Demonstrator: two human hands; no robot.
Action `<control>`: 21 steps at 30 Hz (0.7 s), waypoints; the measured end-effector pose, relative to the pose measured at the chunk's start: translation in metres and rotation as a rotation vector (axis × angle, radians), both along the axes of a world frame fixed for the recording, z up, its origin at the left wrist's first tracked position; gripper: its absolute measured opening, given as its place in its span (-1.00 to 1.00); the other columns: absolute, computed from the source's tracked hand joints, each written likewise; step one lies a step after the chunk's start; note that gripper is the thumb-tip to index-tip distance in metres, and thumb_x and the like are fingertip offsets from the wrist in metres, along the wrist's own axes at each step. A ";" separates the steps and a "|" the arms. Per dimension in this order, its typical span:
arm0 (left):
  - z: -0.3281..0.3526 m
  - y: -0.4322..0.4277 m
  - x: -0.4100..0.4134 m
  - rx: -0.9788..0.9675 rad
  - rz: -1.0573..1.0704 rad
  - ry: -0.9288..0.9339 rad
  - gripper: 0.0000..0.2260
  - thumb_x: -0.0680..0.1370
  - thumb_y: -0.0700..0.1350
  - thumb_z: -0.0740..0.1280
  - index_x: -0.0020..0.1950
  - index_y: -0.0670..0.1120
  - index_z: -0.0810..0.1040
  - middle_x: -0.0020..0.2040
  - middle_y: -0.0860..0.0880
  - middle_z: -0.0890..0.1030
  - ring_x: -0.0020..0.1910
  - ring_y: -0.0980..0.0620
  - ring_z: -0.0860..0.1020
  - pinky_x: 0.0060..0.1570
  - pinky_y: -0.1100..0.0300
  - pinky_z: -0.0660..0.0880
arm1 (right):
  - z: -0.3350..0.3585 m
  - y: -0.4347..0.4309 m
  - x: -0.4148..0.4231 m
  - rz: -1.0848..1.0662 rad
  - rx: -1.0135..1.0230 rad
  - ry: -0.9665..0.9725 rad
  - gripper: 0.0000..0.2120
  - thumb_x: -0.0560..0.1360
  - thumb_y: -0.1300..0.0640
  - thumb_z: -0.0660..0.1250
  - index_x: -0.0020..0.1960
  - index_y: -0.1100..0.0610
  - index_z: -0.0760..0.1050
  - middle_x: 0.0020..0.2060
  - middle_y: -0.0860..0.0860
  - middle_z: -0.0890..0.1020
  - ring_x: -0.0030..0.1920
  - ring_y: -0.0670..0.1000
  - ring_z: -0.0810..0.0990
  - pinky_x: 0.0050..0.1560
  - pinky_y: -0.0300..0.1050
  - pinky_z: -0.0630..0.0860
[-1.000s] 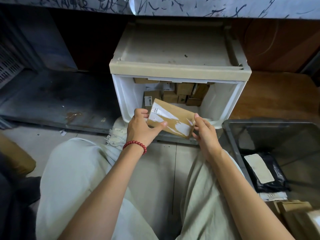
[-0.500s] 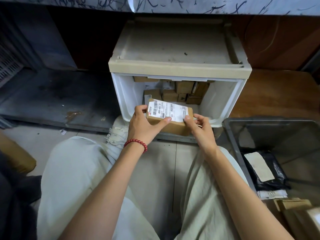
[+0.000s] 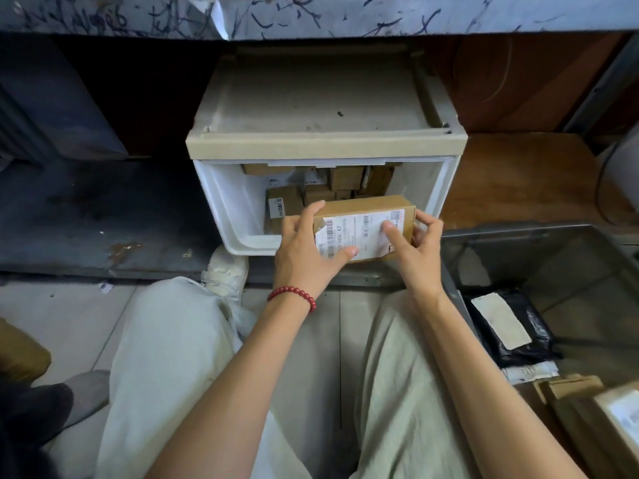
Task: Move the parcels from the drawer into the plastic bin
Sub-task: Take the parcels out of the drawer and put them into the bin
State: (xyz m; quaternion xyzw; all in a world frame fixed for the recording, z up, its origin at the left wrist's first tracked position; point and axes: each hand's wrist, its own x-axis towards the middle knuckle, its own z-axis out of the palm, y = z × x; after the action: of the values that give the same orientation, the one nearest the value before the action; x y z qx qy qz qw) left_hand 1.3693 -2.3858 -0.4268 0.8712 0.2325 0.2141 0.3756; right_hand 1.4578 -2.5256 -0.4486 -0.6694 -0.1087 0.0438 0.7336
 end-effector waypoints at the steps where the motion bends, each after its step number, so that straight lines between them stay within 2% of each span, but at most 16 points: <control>1: 0.002 -0.006 0.005 -0.008 -0.015 -0.021 -0.31 0.34 0.11 0.52 0.40 0.18 0.29 0.12 0.11 0.29 0.03 0.17 0.40 -0.01 0.30 0.37 | 0.004 -0.008 0.003 -0.032 0.018 -0.012 -0.66 0.52 0.14 0.41 0.18 -0.02 0.32 0.14 0.04 0.59 0.13 -0.10 0.60 0.05 -0.21 0.54; 3: 0.006 -0.020 0.016 -0.009 -0.067 -0.052 -0.34 0.36 0.11 0.51 0.39 0.19 0.31 0.11 0.11 0.32 -0.01 0.17 0.41 -0.01 0.28 0.41 | 0.008 -0.028 0.007 -0.109 0.041 -0.028 -0.68 0.50 0.12 0.43 0.12 -0.08 0.34 0.11 -0.04 0.60 0.10 -0.18 0.59 0.02 -0.27 0.52; 7: 0.012 -0.057 0.047 -0.020 -0.208 -0.038 -0.32 0.39 0.09 0.50 0.43 0.14 0.27 0.21 0.03 0.40 0.10 0.08 0.48 0.08 0.14 0.49 | 0.009 -0.084 0.011 -0.201 0.001 -0.029 -0.67 0.50 0.12 0.43 0.12 -0.09 0.33 0.19 0.04 0.57 0.20 -0.08 0.57 0.13 -0.16 0.55; 10: 0.017 -0.095 0.072 -0.074 -0.328 -0.037 -0.32 0.39 0.04 0.51 0.43 0.05 0.28 0.25 -0.01 0.46 0.17 0.02 0.53 0.15 0.02 0.52 | 0.010 -0.133 0.012 -0.302 -0.020 0.001 -0.68 0.52 0.13 0.41 0.11 -0.05 0.30 0.21 0.08 0.55 0.17 -0.11 0.58 0.05 -0.19 0.59; 13: 0.021 -0.141 0.090 -0.101 -0.431 -0.074 -0.43 0.39 -0.01 0.52 0.33 0.02 0.37 0.22 0.02 0.50 0.16 0.05 0.54 0.18 0.06 0.50 | 0.010 -0.181 0.007 -0.414 -0.041 0.048 -0.63 0.52 0.12 0.40 0.20 0.04 0.27 0.20 0.09 0.55 0.15 -0.07 0.60 -0.01 -0.09 0.63; 16: 0.020 -0.185 0.102 -0.098 -0.554 -0.046 -0.48 0.40 -0.02 0.51 0.30 0.04 0.39 0.18 0.05 0.47 0.15 0.06 0.52 0.18 0.06 0.49 | 0.010 -0.223 -0.005 -0.540 -0.094 0.062 -0.53 0.50 0.10 0.42 0.29 0.02 0.26 0.13 -0.01 0.55 -0.03 -0.26 0.61 -0.19 -0.32 0.57; 17: 0.020 -0.198 0.105 -0.092 -0.593 -0.030 -0.48 0.40 -0.02 0.50 0.29 0.05 0.39 0.14 0.08 0.44 0.15 0.06 0.52 0.18 0.06 0.49 | 0.010 -0.236 -0.010 -0.569 -0.105 0.079 -0.48 0.50 0.09 0.43 0.34 0.00 0.24 0.11 -0.04 0.54 -0.05 -0.26 0.61 -0.23 -0.36 0.55; 21: 0.012 -0.247 0.112 -0.072 -0.751 0.043 -0.51 0.41 0.01 0.49 0.27 0.08 0.39 0.18 0.06 0.46 0.13 0.07 0.51 0.17 0.09 0.49 | 0.003 -0.280 -0.038 -0.661 -0.137 0.154 -0.36 0.50 0.09 0.43 0.46 0.01 0.18 0.14 -0.02 0.53 0.01 -0.18 0.61 -0.14 -0.29 0.59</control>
State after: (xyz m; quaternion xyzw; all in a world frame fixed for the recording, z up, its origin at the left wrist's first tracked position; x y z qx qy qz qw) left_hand 1.4811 -2.6329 -0.4144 0.8864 -0.0880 0.0346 0.4532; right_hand 1.4194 -2.8057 -0.4456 -0.7107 0.1730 -0.1386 0.6676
